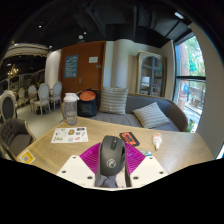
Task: Arrange mouse
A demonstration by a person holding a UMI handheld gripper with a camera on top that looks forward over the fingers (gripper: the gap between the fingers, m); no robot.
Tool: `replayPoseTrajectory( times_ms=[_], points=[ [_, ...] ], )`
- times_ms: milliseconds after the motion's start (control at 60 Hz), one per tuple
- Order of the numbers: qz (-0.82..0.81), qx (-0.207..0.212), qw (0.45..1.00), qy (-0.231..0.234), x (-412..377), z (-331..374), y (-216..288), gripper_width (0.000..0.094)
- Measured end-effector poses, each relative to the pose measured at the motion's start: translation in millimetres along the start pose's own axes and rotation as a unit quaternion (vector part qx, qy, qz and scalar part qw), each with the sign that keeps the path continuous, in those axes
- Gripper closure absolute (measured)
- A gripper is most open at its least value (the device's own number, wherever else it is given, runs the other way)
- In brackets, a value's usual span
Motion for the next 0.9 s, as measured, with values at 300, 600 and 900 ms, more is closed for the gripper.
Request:
replayPoseTrajectory(
  times_ms=[300, 600, 900],
  points=[
    [0.034, -0.101, 0.992, -0.068, 78.0, -5.7, -122.3, 0.0589],
    [0.045, -0.106, 0.992, -0.054, 78.4, 6.3, -145.9, 0.0225],
    [-0.019, -0.059, 0.998, -0.021, 111.9, 130.3, -165.7, 0.0083]
  ],
)
Point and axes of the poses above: the point between the fingertips, and its own axes, seen from behind it with the camera up: x to the right, y up, z backward, against the way the camera looks, the point moved 6 cm from there along z, backward, against the way the camera looks, and after that the axes turned 14 degrees about -y, right-handed, at the moved point
